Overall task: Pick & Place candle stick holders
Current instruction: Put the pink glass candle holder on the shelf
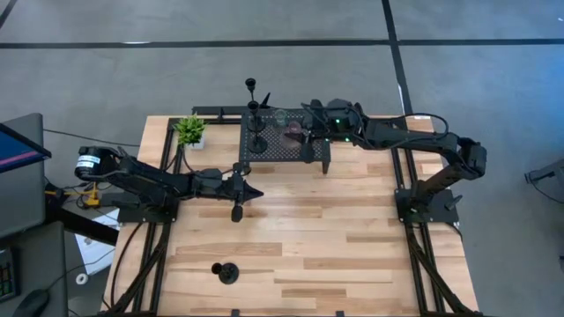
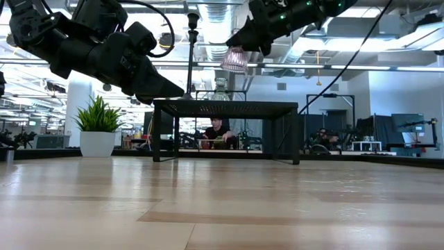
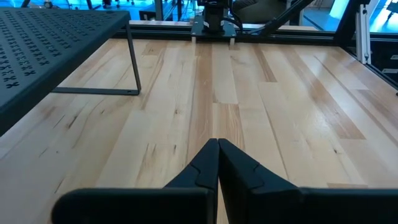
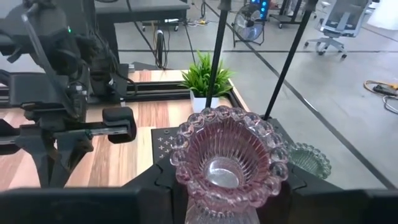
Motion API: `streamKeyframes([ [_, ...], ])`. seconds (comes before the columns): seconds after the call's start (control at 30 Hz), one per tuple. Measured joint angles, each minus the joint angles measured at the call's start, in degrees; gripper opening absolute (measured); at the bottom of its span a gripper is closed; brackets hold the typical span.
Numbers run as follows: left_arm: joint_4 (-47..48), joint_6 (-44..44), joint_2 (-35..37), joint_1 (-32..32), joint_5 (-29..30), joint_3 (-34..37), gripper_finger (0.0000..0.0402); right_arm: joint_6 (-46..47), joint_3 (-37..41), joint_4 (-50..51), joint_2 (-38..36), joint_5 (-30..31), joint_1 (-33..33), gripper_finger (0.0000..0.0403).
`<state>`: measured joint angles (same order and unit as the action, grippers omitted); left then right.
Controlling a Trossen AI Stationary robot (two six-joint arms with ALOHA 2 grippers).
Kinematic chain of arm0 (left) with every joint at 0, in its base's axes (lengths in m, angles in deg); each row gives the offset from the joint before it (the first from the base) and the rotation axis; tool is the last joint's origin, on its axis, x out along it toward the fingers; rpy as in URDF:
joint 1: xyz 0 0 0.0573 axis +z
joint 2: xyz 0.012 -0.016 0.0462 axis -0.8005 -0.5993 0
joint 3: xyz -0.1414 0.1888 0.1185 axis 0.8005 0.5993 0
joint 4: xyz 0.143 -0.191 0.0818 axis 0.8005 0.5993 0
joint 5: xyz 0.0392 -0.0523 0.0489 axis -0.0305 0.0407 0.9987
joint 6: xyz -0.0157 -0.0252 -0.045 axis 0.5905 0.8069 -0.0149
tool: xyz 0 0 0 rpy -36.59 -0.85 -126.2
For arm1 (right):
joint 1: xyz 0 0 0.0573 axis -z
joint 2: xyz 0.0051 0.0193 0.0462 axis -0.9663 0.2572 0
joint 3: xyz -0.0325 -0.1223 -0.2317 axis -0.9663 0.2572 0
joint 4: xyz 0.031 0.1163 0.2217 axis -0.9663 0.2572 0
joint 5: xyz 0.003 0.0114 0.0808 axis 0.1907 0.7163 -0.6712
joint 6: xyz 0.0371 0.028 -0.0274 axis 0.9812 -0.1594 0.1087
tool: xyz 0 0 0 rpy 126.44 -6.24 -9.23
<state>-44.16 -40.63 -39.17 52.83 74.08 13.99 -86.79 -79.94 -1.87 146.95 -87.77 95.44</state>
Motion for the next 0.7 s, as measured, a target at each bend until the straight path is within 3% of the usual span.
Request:
streamKeyframes([
  [0.4,0.79,0.02,0.0,-0.02,0.0,0.0,0.0008,1.32,-2.23,-3.48,10.11,-1.53,1.88,0.0124],
  [0.7,1.07,0.02,0.0,-0.02,0.0,0.0,0.0008,1.51,-5.86,-0.51,11.14,-1.69,3.68,0.0127],
])
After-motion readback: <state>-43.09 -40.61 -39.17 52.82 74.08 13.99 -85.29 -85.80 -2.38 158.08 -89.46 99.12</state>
